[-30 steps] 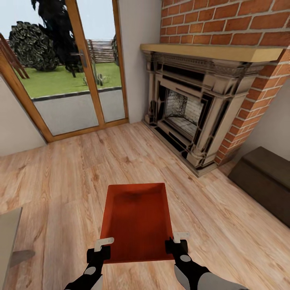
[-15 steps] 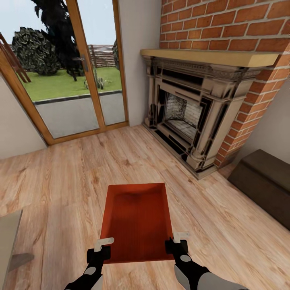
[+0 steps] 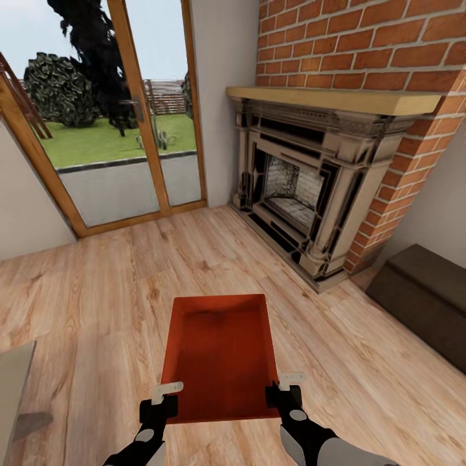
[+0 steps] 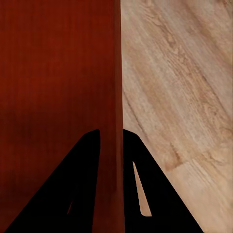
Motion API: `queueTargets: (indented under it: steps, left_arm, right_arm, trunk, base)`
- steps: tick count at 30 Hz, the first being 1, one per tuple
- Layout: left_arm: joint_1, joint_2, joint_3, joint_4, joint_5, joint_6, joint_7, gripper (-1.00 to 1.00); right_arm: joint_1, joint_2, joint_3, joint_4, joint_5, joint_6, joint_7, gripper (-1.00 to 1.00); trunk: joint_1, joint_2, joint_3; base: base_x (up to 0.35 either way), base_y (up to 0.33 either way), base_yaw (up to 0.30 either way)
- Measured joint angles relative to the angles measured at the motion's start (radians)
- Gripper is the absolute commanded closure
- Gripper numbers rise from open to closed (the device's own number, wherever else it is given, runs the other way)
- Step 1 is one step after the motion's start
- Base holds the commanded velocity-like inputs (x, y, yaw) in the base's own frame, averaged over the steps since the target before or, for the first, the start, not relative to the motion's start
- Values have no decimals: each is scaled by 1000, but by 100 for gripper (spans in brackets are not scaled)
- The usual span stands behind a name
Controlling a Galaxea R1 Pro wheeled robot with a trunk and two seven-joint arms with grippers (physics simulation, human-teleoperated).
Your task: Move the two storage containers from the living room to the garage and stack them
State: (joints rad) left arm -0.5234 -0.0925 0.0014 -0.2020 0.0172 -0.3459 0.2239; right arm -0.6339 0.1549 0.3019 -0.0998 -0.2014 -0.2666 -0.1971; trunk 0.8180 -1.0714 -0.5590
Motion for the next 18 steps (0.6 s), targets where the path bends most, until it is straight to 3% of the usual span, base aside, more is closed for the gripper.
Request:
queueTargets:
  steps: [8,18]
  left_arm:
    - [0,0,0,1,0,0,0,100]
    - [0,0,-1,-1,0,1,1,100]
  right_arm:
    - [0,0,1,0,-1,0,0,100]
    - [0,0,-1,0,1,0,0,100]
  trunk:
    - [0,0,5]
    - [-38,70,36]
  base:
    - [0,0,0]
    - [0,0,0]
